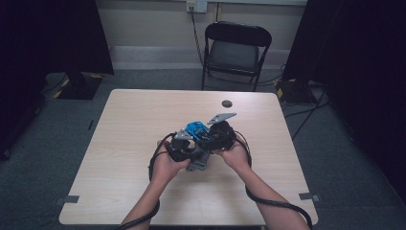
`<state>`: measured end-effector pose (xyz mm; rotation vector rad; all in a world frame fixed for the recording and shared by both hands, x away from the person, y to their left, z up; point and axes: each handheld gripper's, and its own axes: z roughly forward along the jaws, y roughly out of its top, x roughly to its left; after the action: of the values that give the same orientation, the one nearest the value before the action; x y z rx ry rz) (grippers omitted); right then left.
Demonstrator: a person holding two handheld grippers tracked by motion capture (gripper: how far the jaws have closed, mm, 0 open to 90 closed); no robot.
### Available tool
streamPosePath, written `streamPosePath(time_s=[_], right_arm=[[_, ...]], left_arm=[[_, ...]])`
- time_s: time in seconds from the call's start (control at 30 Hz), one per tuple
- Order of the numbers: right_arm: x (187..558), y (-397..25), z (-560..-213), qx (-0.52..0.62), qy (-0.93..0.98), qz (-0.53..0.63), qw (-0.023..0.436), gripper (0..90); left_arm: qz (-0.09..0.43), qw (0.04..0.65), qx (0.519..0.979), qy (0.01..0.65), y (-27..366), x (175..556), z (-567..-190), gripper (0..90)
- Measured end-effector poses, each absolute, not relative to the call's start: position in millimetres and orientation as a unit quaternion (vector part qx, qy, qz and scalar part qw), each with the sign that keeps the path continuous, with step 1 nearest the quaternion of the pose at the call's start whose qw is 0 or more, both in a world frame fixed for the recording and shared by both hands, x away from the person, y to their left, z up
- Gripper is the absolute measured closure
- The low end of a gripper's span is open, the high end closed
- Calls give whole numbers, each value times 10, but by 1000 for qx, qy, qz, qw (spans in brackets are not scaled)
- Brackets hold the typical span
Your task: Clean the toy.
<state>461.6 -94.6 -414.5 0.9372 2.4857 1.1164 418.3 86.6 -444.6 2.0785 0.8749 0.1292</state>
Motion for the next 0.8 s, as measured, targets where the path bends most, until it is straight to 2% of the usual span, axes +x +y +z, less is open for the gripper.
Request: streamPosePath(time_s=[0.8], right_arm=[[4674, -944, -4133, 331, 853, 384, 126, 280]], left_arm=[[34, 436, 840, 322, 635, 4058, -4471, 745]])
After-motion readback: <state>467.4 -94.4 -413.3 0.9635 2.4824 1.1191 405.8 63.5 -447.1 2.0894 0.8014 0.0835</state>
